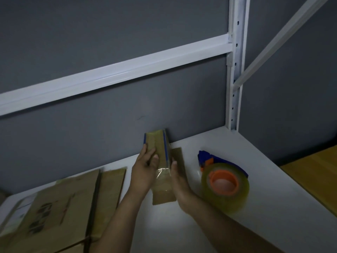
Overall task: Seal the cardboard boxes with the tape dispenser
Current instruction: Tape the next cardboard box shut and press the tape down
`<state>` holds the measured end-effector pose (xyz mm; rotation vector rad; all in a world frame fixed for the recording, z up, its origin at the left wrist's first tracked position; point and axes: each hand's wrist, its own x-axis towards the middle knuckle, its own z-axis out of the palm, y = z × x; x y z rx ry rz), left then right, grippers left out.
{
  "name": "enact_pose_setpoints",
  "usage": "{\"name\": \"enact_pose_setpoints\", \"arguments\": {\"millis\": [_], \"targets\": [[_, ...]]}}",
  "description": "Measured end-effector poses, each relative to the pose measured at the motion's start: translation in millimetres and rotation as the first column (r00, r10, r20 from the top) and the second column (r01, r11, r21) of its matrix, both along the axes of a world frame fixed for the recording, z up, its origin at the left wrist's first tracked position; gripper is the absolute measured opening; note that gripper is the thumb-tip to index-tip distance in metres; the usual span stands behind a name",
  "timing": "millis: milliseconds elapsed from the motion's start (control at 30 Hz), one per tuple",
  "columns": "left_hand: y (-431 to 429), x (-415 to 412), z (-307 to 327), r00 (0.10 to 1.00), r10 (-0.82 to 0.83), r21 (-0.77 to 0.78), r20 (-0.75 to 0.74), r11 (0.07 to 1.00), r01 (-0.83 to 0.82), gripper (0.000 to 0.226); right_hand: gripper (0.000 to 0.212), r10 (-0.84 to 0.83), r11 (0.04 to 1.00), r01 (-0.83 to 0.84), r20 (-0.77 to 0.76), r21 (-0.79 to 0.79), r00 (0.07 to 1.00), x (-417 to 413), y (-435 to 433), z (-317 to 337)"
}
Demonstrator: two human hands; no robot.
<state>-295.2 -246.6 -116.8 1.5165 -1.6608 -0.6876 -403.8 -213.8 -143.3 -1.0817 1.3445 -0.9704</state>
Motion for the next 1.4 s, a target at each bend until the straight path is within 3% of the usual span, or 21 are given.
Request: {"name": "enact_pose_setpoints", "arguments": {"millis": [67, 133, 167, 267, 333, 400, 467, 533, 567, 633, 767, 900, 1000, 1133, 1200, 1267, 1400], "targets": [[-2, 4, 1, 0.999, 0.002, 0.001, -0.034, 1.0, -0.002, 0.035, 0.059, -0.056, 0.995, 0.048, 0.092, 0.083, 0.994, 5, -8, -10], [-3, 6, 0, 0.998, -0.004, 0.008, -0.068, 1.0, 0.005, 0.033, 0.046, -0.077, 0.995, 0.08, -0.043, 0.06, 0.996, -4, -11, -8], [-2, 6, 0, 0.997, -0.016, 0.003, -0.072, 1.0, 0.016, 0.034, 0.042, -0.052, 0.995, 0.033, -0.213, -0.092, 0.976, -11, -14, -9], [2, 6, 4, 0.991, -0.09, 0.008, -0.103, 0.996, 0.091, 0.038, 0.049, -0.08, 0.883, -0.067, -0.29, -0.465, 0.954, -26, -15, -13], [4, 13, 7, 0.968, -0.153, 0.055, -0.201, 0.984, 0.167, 0.043, 0.052, -0.07, 0.791, -0.217, -0.436, -0.572, 0.897, -35, -8, -7], [5, 27, 10, 0.911, -0.229, 0.107, -0.343, 0.954, 0.28, 0.059, 0.052, -0.019, 0.737, -0.348, -0.533, -0.579, 0.846, -46, -11, -5], [7, 48, 11, 0.874, -0.289, 0.132, -0.39, 0.922, 0.364, 0.07, 0.052, 0.047, 0.725, -0.471, -0.647, -0.502, 0.761, -60, -20, 3], [9, 65, 6, 0.87, -0.355, 0.127, -0.343, 0.9, 0.417, 0.038, 0.056, 0.104, 0.695, -0.587, -0.749, -0.416, 0.654, -75, -29, 12], [8, 71, 3, 0.878, -0.387, 0.113, -0.281, 0.896, 0.43, 0.035, 0.06, 0.138, 0.674, -0.64, -0.788, -0.37, 0.601, -82, -35, 15], [11, 72, 0, 0.879, -0.434, 0.094, -0.196, 0.884, 0.458, 0.05, 0.064, 0.179, 0.643, -0.701, -0.829, -0.309, 0.53, -90, -41, 18], [11, 63, -3, 0.914, -0.38, -0.045, -0.141, 0.925, 0.378, 0.064, 0.06, 0.11, 0.578, -0.691, -0.798, -0.434, 0.593, -88, -48, 14], [6, 58, -18, 0.957, -0.291, -0.157, -0.001, 0.945, 0.287, 0.044, 0.05, 0.016, 0.536, -0.624, -0.732, -0.569, 0.681, -77, -45, 4], [4, 52, -25, 0.972, -0.2, -0.198, 0.12, 0.955, 0.221, 0.054, 0.046, -0.088, 0.468, -0.608, -0.718, -0.642, 0.69, -71, -45, -5], [4, 58, -20, 0.942, -0.289, -0.13, 0.17, 0.941, 0.312, 0.068, 0.051, 0.106, 0.593, -0.591, -0.674, -0.547, 0.731, -76, -46, 3], [4, 58, -15, 0.944, -0.297, -0.146, 0.142, 0.937, 0.317, 0.052, 0.038, 0.162, 0.64, -0.552, -0.608, -0.535, 0.777, -76, -47, 10], [2, 54, -12, 0.961, -0.242, -0.196, 0.136, 0.944, 0.266, 0.04, 0.041, 0.104, 0.669, -0.494, -0.588, -0.555, 0.802, -66, -48, 15], [-4, 48, -19, 0.972, -0.162, -0.278, 0.171, 0.939, 0.205, 0.065, 0.057, -0.059, 0.677, -0.395, -0.581, -0.621, 0.812, -44, -49, 7]]}}
